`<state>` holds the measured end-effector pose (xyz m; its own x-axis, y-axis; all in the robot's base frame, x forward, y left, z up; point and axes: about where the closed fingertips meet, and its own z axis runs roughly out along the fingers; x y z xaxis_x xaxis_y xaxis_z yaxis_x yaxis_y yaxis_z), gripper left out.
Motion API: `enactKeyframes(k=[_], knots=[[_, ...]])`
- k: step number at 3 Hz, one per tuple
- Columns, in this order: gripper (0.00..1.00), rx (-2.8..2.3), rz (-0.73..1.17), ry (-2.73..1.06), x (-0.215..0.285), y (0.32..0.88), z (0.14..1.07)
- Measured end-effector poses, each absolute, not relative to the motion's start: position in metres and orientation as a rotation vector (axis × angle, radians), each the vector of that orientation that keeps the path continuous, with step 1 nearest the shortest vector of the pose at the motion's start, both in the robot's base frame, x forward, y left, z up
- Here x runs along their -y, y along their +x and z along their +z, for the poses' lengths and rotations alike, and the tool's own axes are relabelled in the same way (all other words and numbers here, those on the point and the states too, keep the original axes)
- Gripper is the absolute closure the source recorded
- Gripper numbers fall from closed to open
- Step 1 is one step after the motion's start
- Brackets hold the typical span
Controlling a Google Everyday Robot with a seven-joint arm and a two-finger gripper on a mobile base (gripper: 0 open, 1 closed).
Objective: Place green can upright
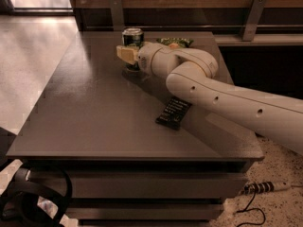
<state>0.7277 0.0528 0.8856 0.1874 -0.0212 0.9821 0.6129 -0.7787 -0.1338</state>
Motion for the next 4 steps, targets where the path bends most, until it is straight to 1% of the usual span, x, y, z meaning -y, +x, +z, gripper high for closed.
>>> enactKeyframes(k=[1, 2, 4], knots=[[1.00, 0.491, -1.678, -1.918, -0.034, 0.740, 0.893], [1.00, 0.497, -1.706, -1.908, -0.037, 0.737, 0.891], [1.00, 0.691, -1.763, -1.901, -0.105, 0.705, 0.880]])
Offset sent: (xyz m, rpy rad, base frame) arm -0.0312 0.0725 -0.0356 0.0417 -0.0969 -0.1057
